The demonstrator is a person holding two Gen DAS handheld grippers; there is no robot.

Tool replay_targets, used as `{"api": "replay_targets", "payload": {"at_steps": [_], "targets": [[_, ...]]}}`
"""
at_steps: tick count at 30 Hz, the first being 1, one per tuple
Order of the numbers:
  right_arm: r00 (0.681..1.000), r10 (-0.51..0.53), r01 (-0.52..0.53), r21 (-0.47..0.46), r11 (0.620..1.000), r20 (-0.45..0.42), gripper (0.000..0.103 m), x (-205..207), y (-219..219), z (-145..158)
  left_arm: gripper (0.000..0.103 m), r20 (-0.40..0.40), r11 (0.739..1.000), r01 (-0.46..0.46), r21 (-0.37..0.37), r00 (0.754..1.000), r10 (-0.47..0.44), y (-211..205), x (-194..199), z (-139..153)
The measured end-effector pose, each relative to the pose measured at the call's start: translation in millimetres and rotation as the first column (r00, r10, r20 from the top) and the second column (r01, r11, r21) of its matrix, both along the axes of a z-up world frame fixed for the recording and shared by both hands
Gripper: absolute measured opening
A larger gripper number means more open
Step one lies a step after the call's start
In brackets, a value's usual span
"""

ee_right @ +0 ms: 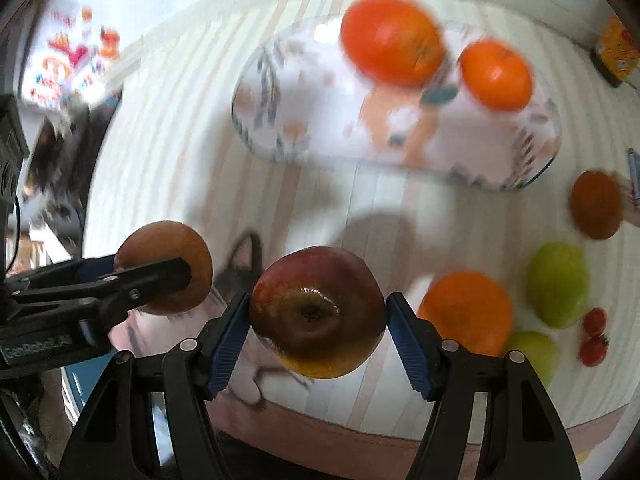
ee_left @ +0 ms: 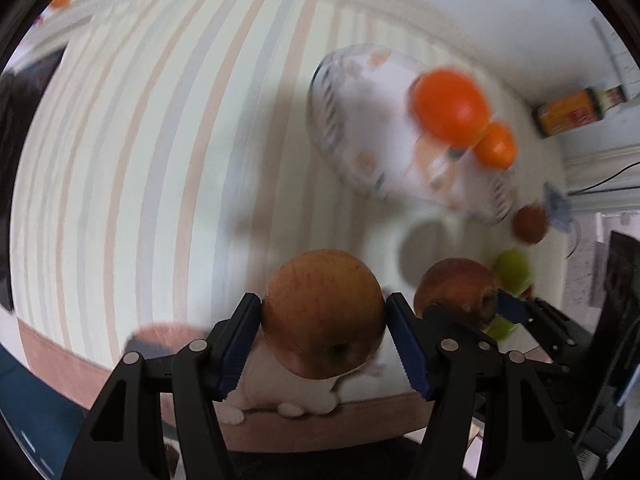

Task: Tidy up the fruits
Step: 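Carry both apples onto the floral plate and open both tools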

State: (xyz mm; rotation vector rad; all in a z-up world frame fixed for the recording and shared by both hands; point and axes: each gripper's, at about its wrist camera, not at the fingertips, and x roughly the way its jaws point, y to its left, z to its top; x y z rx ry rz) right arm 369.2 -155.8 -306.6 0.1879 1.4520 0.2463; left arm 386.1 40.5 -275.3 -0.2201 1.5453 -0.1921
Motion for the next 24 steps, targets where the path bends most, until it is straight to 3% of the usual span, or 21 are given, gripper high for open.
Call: {"api": "replay_targets", "payload": {"at_steps": [6, 11, 16, 24], "targets": [[0.992, -0.111, 0.111, -0.001, 0.994, 0.065, 0.071, 54, -12, 10, 0.063, 0.054, 0.999, 0.032, 0.033, 0.998, -0.034, -16, 71, 21], [0.986, -0.158, 0.158, -0.003, 0.987, 0.050, 0.071, 86, -10, -9, 0.063, 0.003, 0.996, 0.064, 0.062, 0.998, -0.064, -39, 132, -2], [0.970, -0.242, 0.242, 0.066, 0.968, -0.017, 0.071, 102, -8, -32, 0.063, -0.069, 0.989, 0.116, 0.092, 0.992, -0.110, -57, 165, -30], [0.952, -0.292, 0.305, 0.165, 0.938, -0.096, 0.072, 116, 6, -53, 0.064, -0.153, 0.985, 0.146, 0.096, 0.980, -0.131, -66, 181, -56]]}}
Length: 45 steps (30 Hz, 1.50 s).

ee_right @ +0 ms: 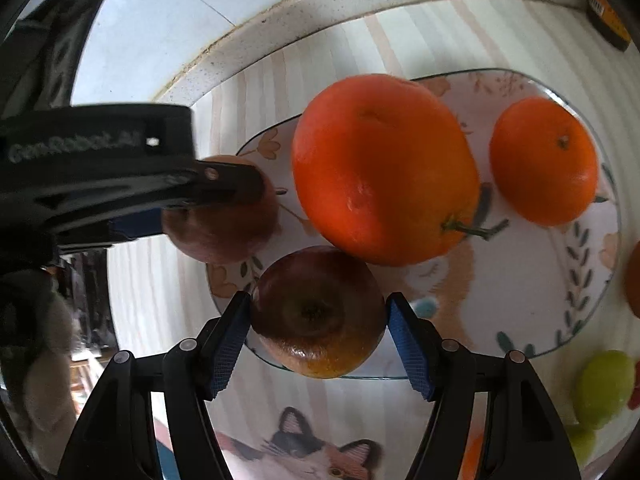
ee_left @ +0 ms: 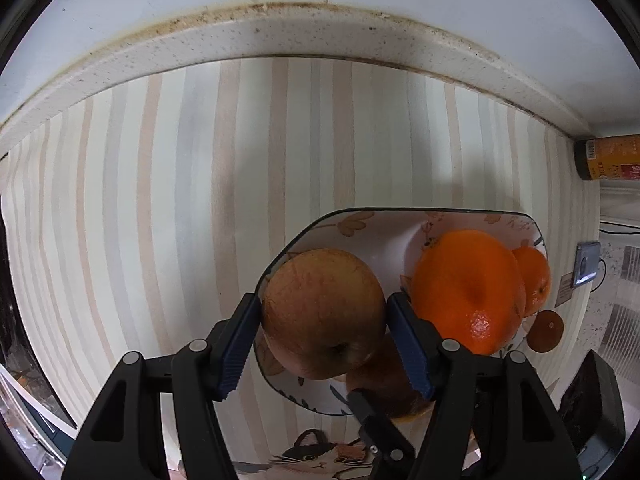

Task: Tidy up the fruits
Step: 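Carry both apples onto the floral plate and open both tools, then lift both open tools away from the plate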

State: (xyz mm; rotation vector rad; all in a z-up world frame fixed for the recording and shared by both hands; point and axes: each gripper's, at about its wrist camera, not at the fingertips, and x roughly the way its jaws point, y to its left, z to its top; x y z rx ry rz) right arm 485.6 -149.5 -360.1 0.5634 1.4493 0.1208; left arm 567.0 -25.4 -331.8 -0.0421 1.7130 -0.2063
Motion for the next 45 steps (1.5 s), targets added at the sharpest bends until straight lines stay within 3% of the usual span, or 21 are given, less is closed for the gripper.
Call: {"api": "replay_targets", "payload": {"at_steps": [3, 5, 8, 11, 16, 22, 32, 45], "targets": [[1.000, 0.002, -0.001, 0.054, 0.999, -0.024, 0.077, 1, -1, -4, 0.066, 0.001, 1.000, 0.006, -0.009, 1.000, -0.006, 0, 2, 2], [1.000, 0.008, -0.007, 0.044, 0.999, -0.023, 0.092, 0, -2, 0, 0.070, 0.016, 1.000, -0.020, -0.024, 1.000, 0.020, 3, 4, 9], [0.999, 0.029, -0.029, 0.009, 1.000, -0.015, 0.092, -4, -5, 10, 0.070, 0.054, 0.999, -0.035, -0.028, 0.998, 0.036, 9, 4, 27], [0.999, 0.052, -0.053, -0.087, 0.995, -0.013, 0.092, -11, -9, 24, 0.070, 0.115, 1.000, -0.030, -0.006, 0.993, 0.031, 14, -3, 45], [0.995, 0.092, -0.079, -0.298, 0.951, 0.027, 0.095, -26, -22, 56, 0.070, 0.239, 0.997, -0.058, 0.054, 0.970, 0.044, 24, -35, 75], [0.990, 0.109, -0.069, -0.382, 0.921, 0.084, 0.095, -48, -48, 92, 0.070, 0.349, 0.993, -0.061, 0.097, 0.937, 0.024, 25, -86, 97], [0.970, 0.151, -0.057, -0.425, 0.904, 0.192, 0.095, -94, -59, 152, 0.070, 0.462, 0.996, -0.050, 0.072, 0.887, 0.011, 20, -163, 144], [0.933, 0.174, -0.023, -0.431, 0.902, 0.315, 0.095, -159, -56, 228, 0.070, 0.566, 0.998, -0.053, 0.037, 0.824, 0.023, 21, -228, 210]]}}
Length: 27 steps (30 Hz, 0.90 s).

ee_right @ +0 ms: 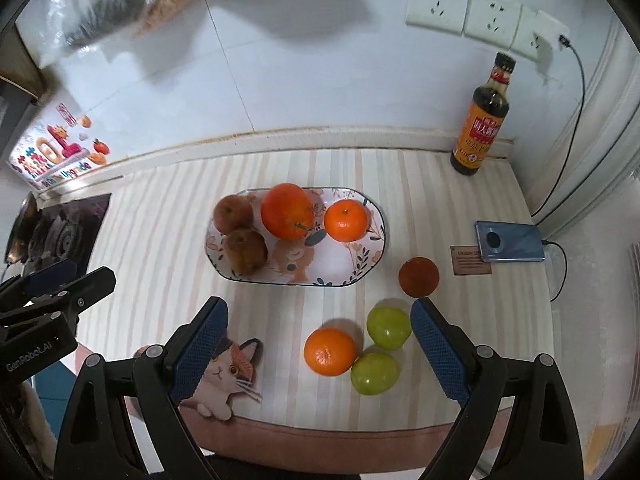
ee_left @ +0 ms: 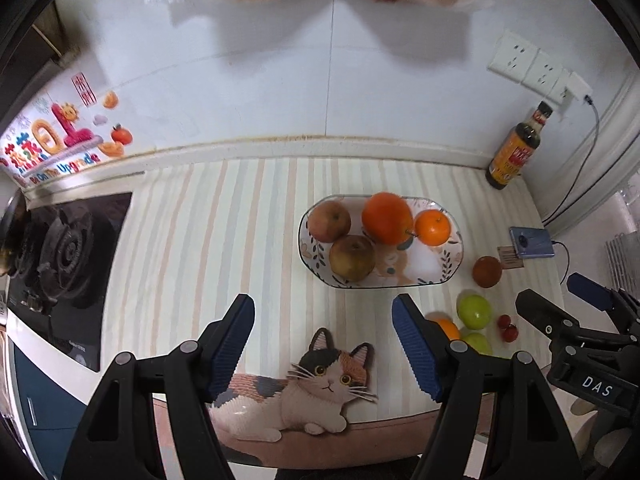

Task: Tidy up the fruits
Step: 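Lift both open tools away from the plate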

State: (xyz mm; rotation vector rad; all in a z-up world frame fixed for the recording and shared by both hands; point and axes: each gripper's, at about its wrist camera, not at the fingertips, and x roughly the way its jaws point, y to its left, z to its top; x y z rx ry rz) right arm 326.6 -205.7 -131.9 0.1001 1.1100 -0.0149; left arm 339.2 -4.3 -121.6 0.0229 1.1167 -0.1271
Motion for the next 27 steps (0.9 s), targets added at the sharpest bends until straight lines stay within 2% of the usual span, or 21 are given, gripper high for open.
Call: {"api": "replay_targets", "payload": {"at_steps": [8, 16, 19, 23, 27], "targets": [[0.999, -0.012, 0.012, 0.021, 1.000, 0.039, 0.095, -22, -1, 31, 0.070, 0.043, 1.000, 0.003, -0.024, 0.999, -0.002, -2, -20, 25], [0.998, -0.034, 0.031, 0.070, 0.997, 0.045, 0.095, -31, -9, 34, 0.070, 0.049, 1.000, 0.007, -0.018, 0.999, -0.006, -11, -27, 25], [0.998, -0.045, 0.041, 0.088, 0.995, 0.045, 0.099, -31, -13, 32, 0.070, 0.026, 1.000, 0.008, -0.018, 1.000, -0.008, -15, -24, 19], [0.996, -0.082, 0.077, 0.125, 0.989, 0.034, 0.100, -31, -29, 23, 0.070, -0.016, 1.000, 0.001, -0.030, 1.000, -0.001, -23, -16, 3], [0.989, -0.145, 0.149, 0.137, 0.979, -0.039, 0.100, -28, -60, -7, 0.070, -0.061, 1.000, 0.013, -0.012, 0.998, -0.014, -40, -7, -25]]}}
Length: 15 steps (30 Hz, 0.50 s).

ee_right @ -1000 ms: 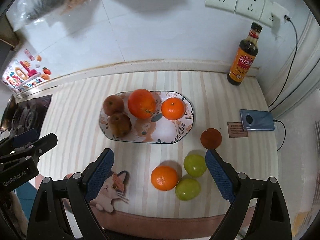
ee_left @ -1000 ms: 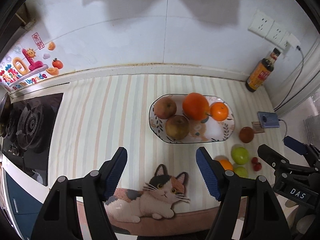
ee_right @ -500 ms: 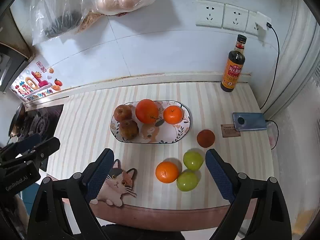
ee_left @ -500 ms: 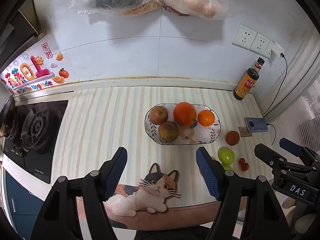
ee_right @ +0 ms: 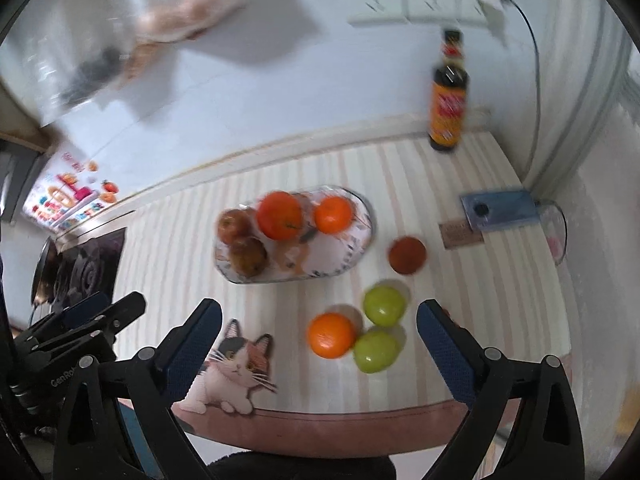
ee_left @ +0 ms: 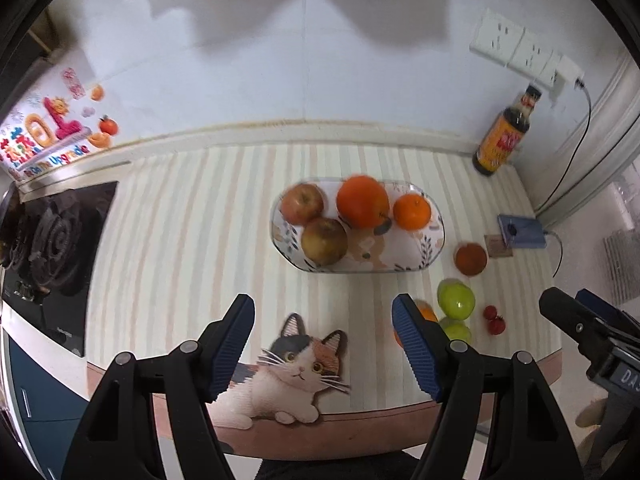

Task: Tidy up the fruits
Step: 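Lift both open tools away from the plate, then grasp a small orange with the left tool while the right tool grasps a green apple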

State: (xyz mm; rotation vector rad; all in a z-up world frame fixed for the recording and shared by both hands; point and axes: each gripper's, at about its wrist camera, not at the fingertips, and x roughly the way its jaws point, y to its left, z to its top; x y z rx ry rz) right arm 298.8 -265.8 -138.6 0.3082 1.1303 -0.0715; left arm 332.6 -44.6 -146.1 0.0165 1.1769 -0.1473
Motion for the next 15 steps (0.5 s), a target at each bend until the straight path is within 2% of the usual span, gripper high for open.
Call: {"api": "replay_targets", "payload": {"at_steps": [4, 7, 9, 10, 12, 15], "targets": [[0.992, -0.070, 0.076, 0.049, 0.996, -0.102, 0.100, -2, -37, -49, 0.070, -0.103, 0.998, 0.064, -0.002, 0.993, -0.064, -31, 12, -43], [0.982, -0.118, 0.139, 0.140, 0.980, -0.148, 0.099, -11, -64, -88, 0.070, -0.214, 0.992, 0.123, -0.022, 0.969, -0.125, -59, 21, -85], [0.974, -0.139, 0.169, 0.162, 0.972, -0.180, 0.087, -14, -74, -108, 0.070, -0.268, 0.989, 0.144, -0.032, 0.952, -0.148, -74, 26, -107], [0.968, -0.148, 0.185, 0.172, 0.968, -0.205, 0.083, -16, -80, -121, 0.070, -0.315, 0.988, 0.150, -0.045, 0.936, -0.157, -84, 32, -125], [0.960, -0.170, 0.213, 0.190, 0.958, -0.221, 0.081, -19, -88, -137, 0.070, -0.382, 0.986, 0.147, -0.075, 0.910, -0.164, -93, 38, -147], [0.950, -0.189, 0.247, 0.225, 0.942, -0.249, 0.078, -22, -94, -160, 0.070, -0.499, 0.984, 0.106, -0.145, 0.850, -0.166, -106, 50, -183]]}}
